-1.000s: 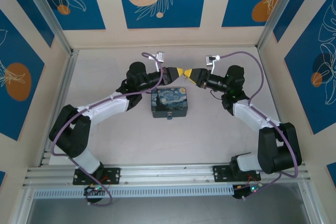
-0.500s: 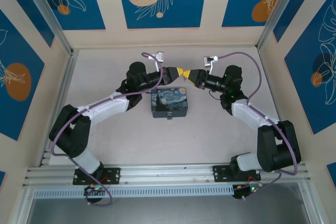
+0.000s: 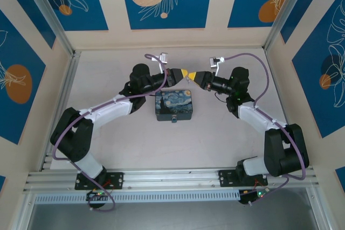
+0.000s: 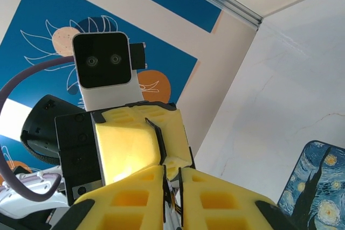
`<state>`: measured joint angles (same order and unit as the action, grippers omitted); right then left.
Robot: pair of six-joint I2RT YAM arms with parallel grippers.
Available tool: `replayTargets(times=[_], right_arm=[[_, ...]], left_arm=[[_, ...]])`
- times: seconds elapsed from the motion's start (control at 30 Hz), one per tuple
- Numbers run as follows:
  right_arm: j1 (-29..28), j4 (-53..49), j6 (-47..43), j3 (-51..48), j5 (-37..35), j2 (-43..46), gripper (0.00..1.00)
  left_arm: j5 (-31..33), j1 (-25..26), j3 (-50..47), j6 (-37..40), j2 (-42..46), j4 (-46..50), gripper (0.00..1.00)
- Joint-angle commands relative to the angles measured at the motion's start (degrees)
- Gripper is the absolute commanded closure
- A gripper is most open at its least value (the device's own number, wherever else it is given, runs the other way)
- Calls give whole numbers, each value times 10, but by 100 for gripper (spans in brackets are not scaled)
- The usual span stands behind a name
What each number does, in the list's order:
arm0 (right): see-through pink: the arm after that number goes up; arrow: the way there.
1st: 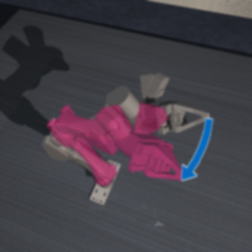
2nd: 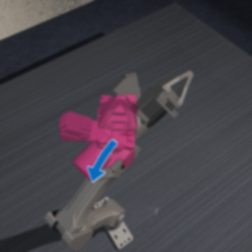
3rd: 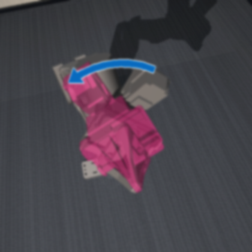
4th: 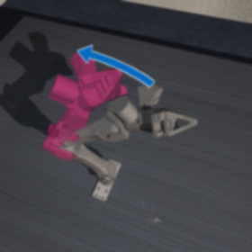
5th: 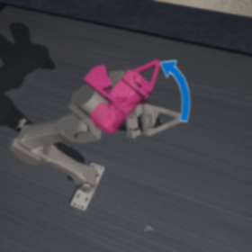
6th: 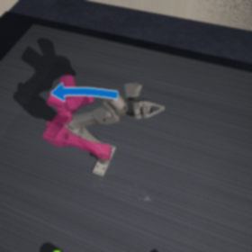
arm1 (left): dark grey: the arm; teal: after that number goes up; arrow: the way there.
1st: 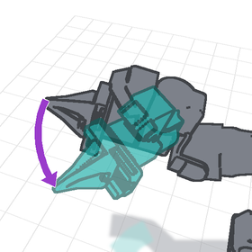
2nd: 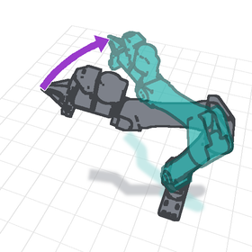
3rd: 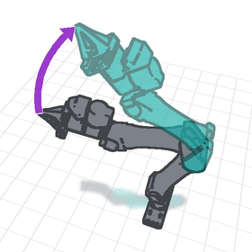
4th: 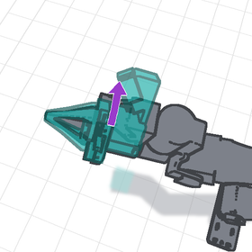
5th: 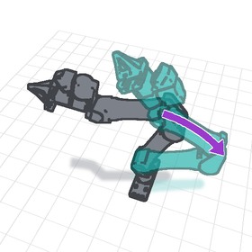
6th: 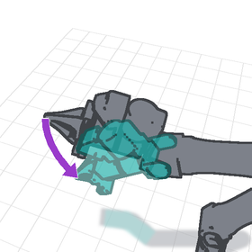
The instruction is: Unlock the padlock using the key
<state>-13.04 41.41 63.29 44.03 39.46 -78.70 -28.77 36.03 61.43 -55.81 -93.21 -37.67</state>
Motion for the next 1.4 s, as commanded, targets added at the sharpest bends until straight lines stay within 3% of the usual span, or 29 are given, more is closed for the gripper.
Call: replayTargets(times=[0.0, 0.4, 0.5, 0.63, 1.13, 1.37], right_arm=[[4, -6, -4, -4, -5, 3, 100], [5, 0, -4, -10, 3, 2, 100], [3, 0, -1, -11, 2, 2, 80], [-2, 4, 0, -13, 0, -1, 71], [-21, 42, 19, -20, -19, -15, 70], [-25, 45, 21, -18, -21, -19, 79]], left_arm=[[-1, -3, -4, -5, -4, -28, 100], [6, -3, -6, -7, -4, -32, 100], [8, -3, -6, -7, -5, -31, 100], [12, -3, -7, -10, -5, -35, 100], [18, -3, -15, -15, -5, -45, 100], [20, -3, -17, -15, -2, -44, 100]])
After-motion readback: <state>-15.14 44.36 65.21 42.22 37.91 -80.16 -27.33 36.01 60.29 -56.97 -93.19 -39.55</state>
